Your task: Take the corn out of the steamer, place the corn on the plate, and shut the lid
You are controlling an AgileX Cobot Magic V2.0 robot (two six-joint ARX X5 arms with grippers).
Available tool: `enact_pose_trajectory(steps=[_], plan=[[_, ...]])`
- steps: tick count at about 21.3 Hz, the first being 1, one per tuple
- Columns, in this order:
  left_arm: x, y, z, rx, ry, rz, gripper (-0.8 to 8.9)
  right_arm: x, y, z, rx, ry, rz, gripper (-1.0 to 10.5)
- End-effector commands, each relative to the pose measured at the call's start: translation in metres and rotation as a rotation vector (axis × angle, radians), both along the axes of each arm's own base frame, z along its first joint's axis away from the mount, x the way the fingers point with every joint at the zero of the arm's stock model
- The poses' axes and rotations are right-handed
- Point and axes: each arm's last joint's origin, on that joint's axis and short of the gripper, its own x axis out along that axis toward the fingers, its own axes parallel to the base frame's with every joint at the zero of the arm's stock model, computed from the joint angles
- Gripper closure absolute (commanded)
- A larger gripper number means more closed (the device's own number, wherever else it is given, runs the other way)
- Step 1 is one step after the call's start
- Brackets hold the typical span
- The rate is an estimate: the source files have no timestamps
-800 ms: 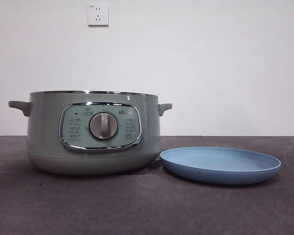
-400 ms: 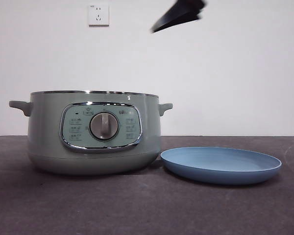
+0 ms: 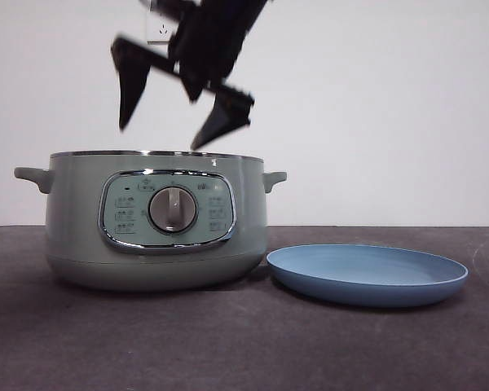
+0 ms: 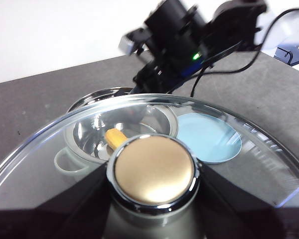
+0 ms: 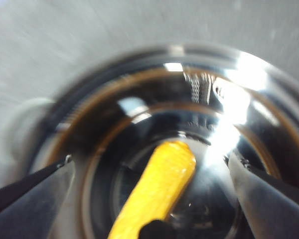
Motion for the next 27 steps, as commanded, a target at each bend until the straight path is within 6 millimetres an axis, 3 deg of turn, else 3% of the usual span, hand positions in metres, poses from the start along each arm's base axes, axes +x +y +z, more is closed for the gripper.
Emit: enact_pose_trajectory(steps=[1,9,14,18,22,25,27], plan=[[-0.004,0.001,0.006,-0.007,-0.061,-0.008,8.22,0.005,0.012,-0.018,0.008,0.003,-0.002,3.5],[-0.005,0.002,0.005,0.002,-0.048,-0.010,8.22,0.012,0.031,-0.067,-0.042,0.038,-0.026,3.5],[-0.005,0.002,0.005,0.002,-0.048,-0.011,8.22,0.014,0.033,-0.081,-0.080,0.042,-0.057,3.5],[-0.005,0.002,0.005,0.003,-0.047,-0.010,8.22,0.015,0.032,-0.100,-0.145,0.083,-0.082,4.7],[-0.005,0.002,0.005,0.003,-0.047,-0.010,8.22,0.014,0.033,-0.100,-0.152,0.074,-0.087,9.4],[-0.005,0.002,0.004,0.004,-0.046,-0.009,8.22,0.010,0.038,-0.088,-0.120,0.041,-0.073,9.6],[-0.005,0.002,0.005,0.003,-0.048,-0.009,8.22,0.004,0.034,-0.055,-0.077,-0.022,-0.056,9.6]])
